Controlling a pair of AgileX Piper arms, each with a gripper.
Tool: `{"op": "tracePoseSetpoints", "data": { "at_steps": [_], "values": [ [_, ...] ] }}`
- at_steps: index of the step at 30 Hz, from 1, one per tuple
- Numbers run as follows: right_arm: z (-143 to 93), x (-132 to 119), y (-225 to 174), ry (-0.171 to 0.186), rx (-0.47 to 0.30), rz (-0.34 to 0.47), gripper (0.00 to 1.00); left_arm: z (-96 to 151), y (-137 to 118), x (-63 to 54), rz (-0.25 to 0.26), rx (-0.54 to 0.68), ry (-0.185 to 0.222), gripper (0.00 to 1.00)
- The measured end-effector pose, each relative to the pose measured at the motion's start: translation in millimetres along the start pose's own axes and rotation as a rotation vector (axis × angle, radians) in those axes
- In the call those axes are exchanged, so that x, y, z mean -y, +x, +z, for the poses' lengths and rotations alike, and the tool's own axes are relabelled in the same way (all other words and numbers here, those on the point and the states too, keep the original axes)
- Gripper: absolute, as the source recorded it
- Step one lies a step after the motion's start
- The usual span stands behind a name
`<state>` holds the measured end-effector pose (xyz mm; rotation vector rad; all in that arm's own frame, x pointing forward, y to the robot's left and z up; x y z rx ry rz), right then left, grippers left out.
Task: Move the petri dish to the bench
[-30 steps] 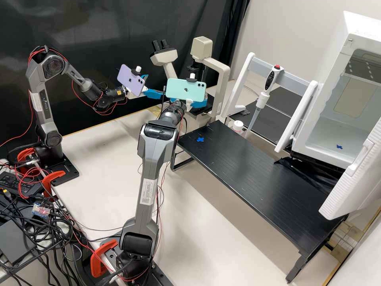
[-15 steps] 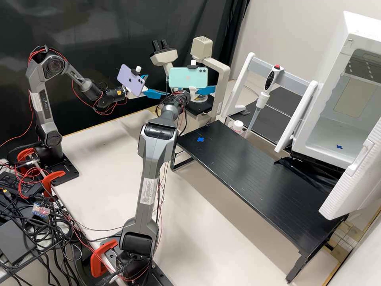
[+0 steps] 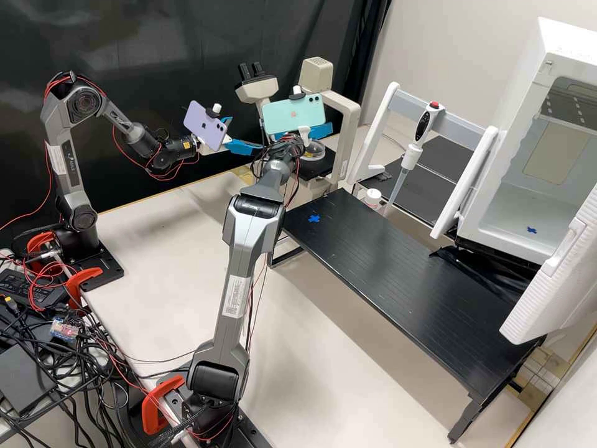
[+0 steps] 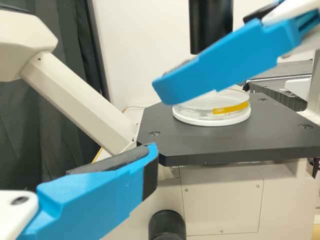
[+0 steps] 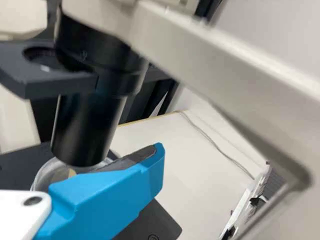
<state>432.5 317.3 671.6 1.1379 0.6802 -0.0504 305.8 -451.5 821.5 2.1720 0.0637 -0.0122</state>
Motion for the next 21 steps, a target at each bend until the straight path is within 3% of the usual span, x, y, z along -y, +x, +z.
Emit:
{"op": "tracePoseSetpoints", "data": {
  "at_steps": [5,8,10,14,20,21],
  "values": [
    [17,6,5,0.092,0.003,-0.089,1.0,0,0,0.0,0.0,0.0,0.0,1.0],
    [25,7,4,0.172,-0.004,-0.139,1.0,0,0,0.0,0.0,0.0,0.0,1.0],
    [31,5,3,0.255,-0.014,-0.155,1.0,0,0,0.0,0.0,0.0,0.0,1.0],
    [39,13,3,0.359,-0.016,-0.17,1.0,0,0,0.0,0.0,0.0,0.0,1.0],
    [40,18,2,0.379,-0.005,-0.184,1.0,0,0,0.0,0.0,0.0,0.0,1.0],
    [40,18,2,0.364,0.003,-0.185,1.0,0,0,0.0,0.0,0.0,0.0,1.0]
  ]
}}
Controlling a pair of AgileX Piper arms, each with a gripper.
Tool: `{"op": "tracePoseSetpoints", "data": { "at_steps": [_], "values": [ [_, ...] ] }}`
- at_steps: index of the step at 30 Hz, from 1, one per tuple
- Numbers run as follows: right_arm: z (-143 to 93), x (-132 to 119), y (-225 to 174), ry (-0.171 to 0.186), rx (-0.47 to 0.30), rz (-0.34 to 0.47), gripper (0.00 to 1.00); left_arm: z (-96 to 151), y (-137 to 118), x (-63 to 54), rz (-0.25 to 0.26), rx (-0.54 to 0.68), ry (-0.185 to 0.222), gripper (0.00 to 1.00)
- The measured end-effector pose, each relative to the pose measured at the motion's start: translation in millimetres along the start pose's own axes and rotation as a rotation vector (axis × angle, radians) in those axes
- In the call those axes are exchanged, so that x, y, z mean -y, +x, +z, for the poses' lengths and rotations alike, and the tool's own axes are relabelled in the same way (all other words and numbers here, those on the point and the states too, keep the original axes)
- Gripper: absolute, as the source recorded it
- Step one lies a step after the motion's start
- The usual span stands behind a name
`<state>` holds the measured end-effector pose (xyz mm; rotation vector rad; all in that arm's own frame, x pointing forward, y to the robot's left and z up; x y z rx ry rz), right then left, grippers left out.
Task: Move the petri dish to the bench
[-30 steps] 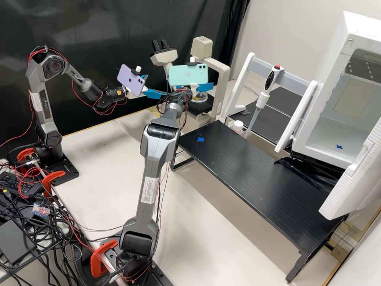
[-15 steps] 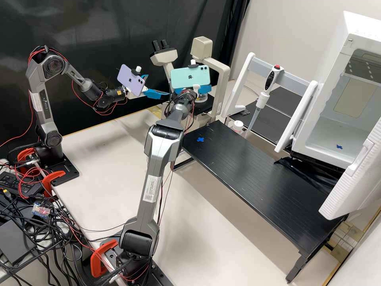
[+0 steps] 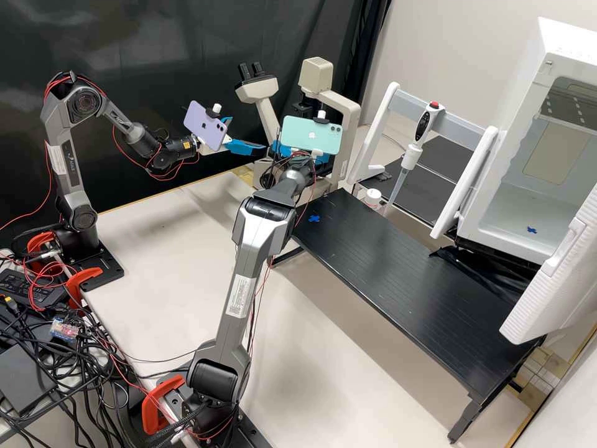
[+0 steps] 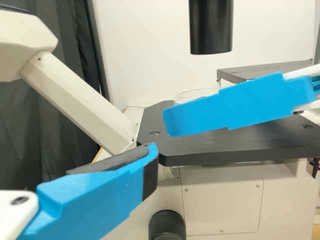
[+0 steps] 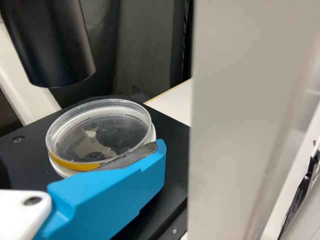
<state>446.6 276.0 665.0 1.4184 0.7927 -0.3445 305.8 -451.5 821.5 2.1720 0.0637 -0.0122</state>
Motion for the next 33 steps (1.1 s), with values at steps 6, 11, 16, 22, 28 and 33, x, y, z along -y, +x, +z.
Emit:
{"op": "tracePoseSetpoints", "data": {
  "at_steps": [6,11,16,22,28,33],
  "values": [
    [-5,1,-1,-0.082,0.05,0.044,1.0,0,0,0.0,0.0,0.0,0.0,1.0],
    [-11,2,0,-0.167,0.055,0.114,1.0,0,0,0.0,0.0,0.0,0.0,1.0],
    [-16,7,1,-0.208,0.051,0.114,1.0,0,0,0.0,0.0,0.0,0.0,1.0],
    [-25,0,-1,-0.174,0.052,0.107,1.0,0,0,0.0,0.0,0.0,0.0,1.0],
    [-36,-10,-2,-0.061,0.041,0.102,1.0,0,0,0.0,0.0,0.0,0.0,1.0],
    [-34,-11,5,-0.052,0.07,0.088,1.0,0,0,0.0,0.0,0.0,0.0,1.0]
  ]
}}
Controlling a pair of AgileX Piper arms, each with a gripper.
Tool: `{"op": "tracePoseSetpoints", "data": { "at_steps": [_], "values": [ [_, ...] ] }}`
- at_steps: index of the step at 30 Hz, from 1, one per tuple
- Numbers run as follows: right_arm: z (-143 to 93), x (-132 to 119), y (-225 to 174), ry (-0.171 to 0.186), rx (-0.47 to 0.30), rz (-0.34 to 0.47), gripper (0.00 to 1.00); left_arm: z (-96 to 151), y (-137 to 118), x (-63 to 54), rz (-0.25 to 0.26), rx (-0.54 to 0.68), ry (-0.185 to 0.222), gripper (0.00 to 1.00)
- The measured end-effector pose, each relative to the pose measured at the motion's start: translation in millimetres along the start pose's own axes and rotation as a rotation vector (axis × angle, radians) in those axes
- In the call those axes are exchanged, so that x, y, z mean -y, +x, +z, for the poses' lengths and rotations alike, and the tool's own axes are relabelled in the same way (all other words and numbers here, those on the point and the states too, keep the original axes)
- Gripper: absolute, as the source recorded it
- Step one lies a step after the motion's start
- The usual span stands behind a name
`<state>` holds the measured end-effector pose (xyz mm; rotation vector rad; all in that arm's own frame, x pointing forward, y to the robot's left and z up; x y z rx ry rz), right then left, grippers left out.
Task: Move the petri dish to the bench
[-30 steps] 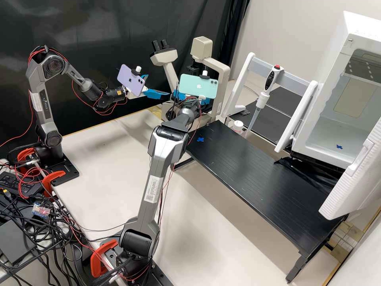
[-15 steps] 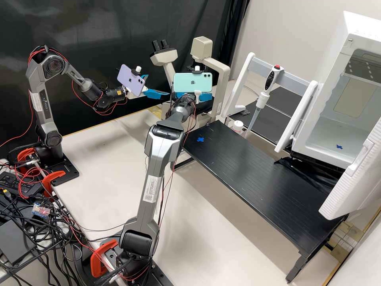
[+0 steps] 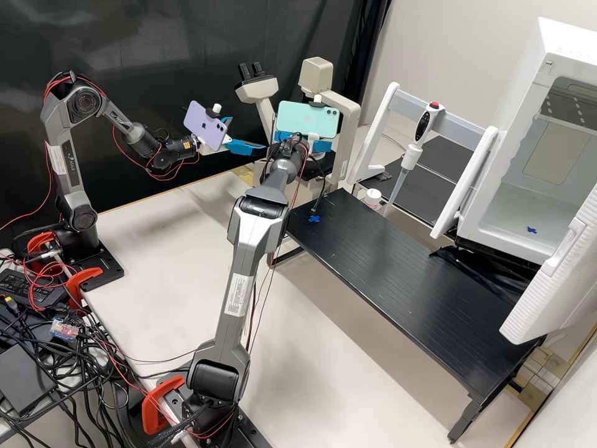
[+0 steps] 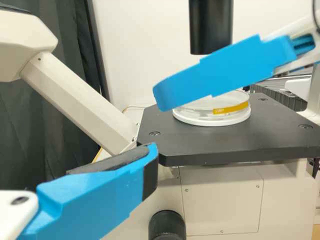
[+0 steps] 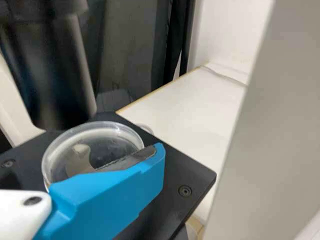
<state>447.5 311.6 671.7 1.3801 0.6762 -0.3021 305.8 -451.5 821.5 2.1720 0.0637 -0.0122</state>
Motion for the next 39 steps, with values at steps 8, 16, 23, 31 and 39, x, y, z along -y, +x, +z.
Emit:
{"op": "tracePoseSetpoints", "data": {
  "at_steps": [8,16,23,31,39],
  "values": [
    [1,-1,7,-0.039,0.067,-0.003,1.0,0,0,0.0,0.0,0.0,0.0,1.0],
    [3,13,6,-0.019,0.089,0.006,1.0,0,0,0.0,0.0,0.0,0.0,1.0],
    [4,23,3,0.028,0.048,-0.021,1.0,0,0,0.0,0.0,0.0,0.0,1.0],
    [3,22,1,0.042,0.044,-0.016,1.0,0,0,0.0,0.0,0.0,0.0,1.0],
    [5,19,1,0.001,0.074,0.036,1.0,0,0,0.0,0.0,0.0,0.0,1.0]
  ]
}}
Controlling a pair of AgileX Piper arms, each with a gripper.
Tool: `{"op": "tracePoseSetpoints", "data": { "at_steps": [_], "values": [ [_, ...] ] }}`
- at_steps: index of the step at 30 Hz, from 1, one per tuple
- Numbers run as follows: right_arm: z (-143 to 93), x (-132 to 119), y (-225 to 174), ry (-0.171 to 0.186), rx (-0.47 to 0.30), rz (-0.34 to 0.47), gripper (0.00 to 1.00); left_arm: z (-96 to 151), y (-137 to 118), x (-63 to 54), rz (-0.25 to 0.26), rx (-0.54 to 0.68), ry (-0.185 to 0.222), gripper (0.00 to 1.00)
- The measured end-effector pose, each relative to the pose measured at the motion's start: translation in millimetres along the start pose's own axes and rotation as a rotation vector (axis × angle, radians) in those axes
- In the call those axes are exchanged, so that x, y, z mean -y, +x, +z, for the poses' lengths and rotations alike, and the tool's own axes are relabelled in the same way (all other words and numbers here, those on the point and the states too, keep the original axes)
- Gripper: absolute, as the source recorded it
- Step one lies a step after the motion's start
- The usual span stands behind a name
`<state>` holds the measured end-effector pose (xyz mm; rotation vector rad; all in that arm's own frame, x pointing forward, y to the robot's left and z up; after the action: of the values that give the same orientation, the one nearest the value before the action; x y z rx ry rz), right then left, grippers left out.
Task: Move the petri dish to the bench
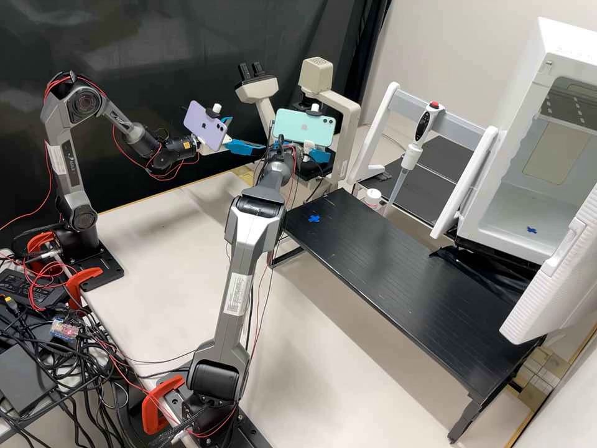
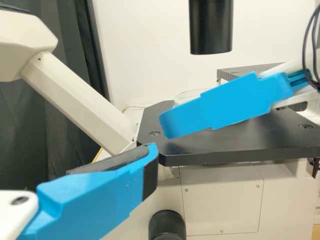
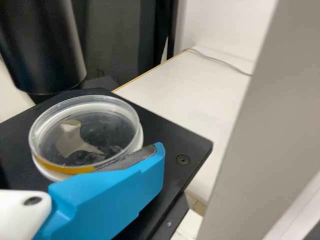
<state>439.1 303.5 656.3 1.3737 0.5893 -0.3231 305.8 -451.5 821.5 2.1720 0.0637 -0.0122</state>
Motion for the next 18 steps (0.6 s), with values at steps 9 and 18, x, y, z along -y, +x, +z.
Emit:
{"op": "tracePoseSetpoints", "data": {
  "at_steps": [9,18],
  "values": [
    [-2.3,0.5,-0.4,-0.044,0.008,0.025,0.0,0.0,0.0,0.0,0.0,0.0,0.0,1.0],
    [-3.2,1.0,-0.5,-0.064,0.007,0.028,0.0,0.0,0.0,0.0,0.0,0.0,0.0,1.0]
  ]
}}
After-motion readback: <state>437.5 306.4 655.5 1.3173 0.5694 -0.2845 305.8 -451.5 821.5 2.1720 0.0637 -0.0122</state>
